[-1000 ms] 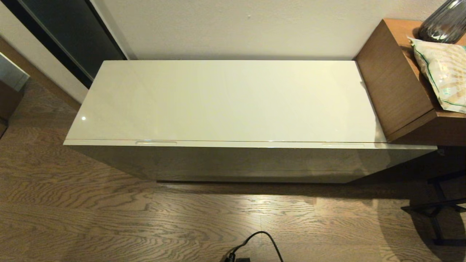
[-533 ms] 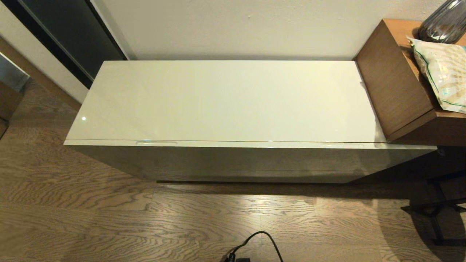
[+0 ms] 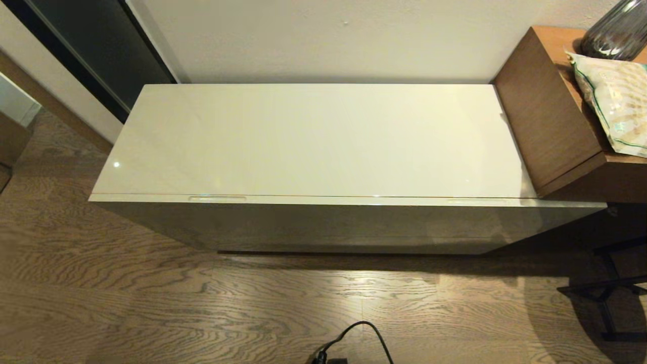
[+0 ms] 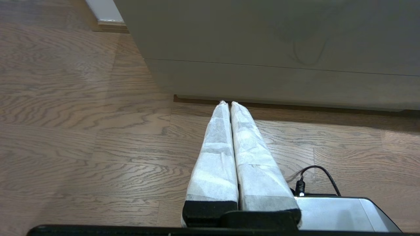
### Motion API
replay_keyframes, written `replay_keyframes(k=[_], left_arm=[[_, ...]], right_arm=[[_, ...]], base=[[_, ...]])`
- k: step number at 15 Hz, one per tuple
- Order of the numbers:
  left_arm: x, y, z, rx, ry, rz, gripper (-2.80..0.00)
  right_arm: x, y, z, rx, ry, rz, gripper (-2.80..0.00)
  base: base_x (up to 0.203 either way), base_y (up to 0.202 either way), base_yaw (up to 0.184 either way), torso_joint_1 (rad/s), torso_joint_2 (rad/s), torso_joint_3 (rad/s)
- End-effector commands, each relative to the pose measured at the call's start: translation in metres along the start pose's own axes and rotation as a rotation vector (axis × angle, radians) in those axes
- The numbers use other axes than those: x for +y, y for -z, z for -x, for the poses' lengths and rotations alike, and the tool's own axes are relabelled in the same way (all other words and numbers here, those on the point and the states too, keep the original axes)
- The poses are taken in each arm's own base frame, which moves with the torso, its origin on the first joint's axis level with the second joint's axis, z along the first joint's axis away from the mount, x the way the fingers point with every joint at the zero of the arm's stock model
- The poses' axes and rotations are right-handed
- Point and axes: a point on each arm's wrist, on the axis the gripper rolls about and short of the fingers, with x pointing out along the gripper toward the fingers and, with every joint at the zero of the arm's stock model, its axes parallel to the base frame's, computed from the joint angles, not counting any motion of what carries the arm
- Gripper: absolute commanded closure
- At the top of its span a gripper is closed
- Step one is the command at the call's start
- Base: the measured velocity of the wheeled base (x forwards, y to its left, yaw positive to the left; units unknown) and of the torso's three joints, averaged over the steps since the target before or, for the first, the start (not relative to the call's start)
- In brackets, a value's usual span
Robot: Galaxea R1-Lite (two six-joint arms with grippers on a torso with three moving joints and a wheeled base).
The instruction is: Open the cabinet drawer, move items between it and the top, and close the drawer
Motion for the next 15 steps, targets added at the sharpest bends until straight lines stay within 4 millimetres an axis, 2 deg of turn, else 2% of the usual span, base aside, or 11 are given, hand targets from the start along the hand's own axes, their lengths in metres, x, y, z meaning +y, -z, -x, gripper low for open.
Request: replay_keyframes(k=[1, 3, 6, 15], left_arm=[[0.0000, 0.0000, 0.0000, 0.000, -0.001, 0.000, 0.00], [0.0000, 0.0000, 0.0000, 0.000, -0.001, 0.000, 0.00], [0.0000, 0.0000, 0.0000, 0.000, -0.001, 0.000, 0.00], [0.0000, 0.0000, 0.0000, 0.000, -0.001, 0.000, 0.00]], right_arm=[[-0.0020, 0.0019, -0.0011, 0.004, 0.082, -0.023, 0.00], [-0.0030, 0.0049, -0.0041, -0.029, 0.115, -0.030, 0.00], [-0.0029, 0.0078, -0.0054, -0.021, 0.102, 0.060, 0.00], [-0.0029, 0.0071, -0.0054, -0.033, 0.103, -0.015, 0.00]], base=[[0.000, 0.000, 0.000, 0.000, 0.00, 0.000], [0.000, 0.000, 0.000, 0.000, 0.00, 0.000], [0.000, 0.000, 0.000, 0.000, 0.00, 0.000], [0.000, 0.000, 0.000, 0.000, 0.00, 0.000]])
